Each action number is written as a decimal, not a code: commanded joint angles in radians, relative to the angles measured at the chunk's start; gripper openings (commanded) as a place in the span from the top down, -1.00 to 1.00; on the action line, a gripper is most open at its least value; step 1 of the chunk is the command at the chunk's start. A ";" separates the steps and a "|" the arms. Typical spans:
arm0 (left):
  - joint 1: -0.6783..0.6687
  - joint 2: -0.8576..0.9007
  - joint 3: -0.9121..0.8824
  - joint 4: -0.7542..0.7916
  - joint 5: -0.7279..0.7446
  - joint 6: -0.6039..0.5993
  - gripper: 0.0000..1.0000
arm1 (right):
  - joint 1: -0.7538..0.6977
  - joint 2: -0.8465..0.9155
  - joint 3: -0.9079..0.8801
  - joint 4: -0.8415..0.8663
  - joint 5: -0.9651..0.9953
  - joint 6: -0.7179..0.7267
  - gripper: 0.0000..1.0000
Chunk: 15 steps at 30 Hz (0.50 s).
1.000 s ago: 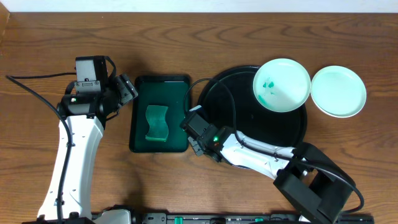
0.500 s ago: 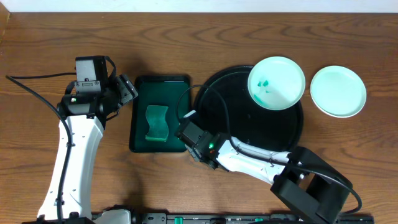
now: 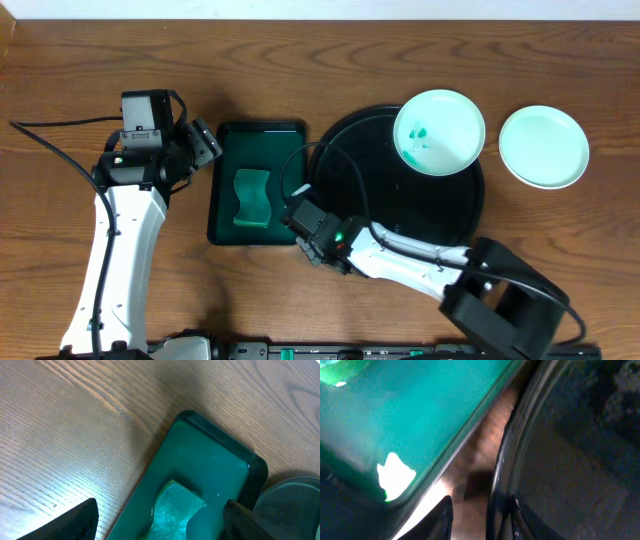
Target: Clean dirty plates on tray and stack at the side
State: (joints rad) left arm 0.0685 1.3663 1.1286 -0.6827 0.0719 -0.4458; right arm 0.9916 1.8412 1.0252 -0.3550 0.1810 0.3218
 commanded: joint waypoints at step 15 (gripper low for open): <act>0.003 0.001 0.009 -0.001 -0.006 -0.005 -0.61 | -0.863 -0.380 0.005 -0.121 -0.264 -0.205 0.26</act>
State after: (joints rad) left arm 0.0685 1.3663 1.1286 -0.6827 0.0719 -0.4458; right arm 0.2802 1.4525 1.0271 -0.4927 0.0135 0.2050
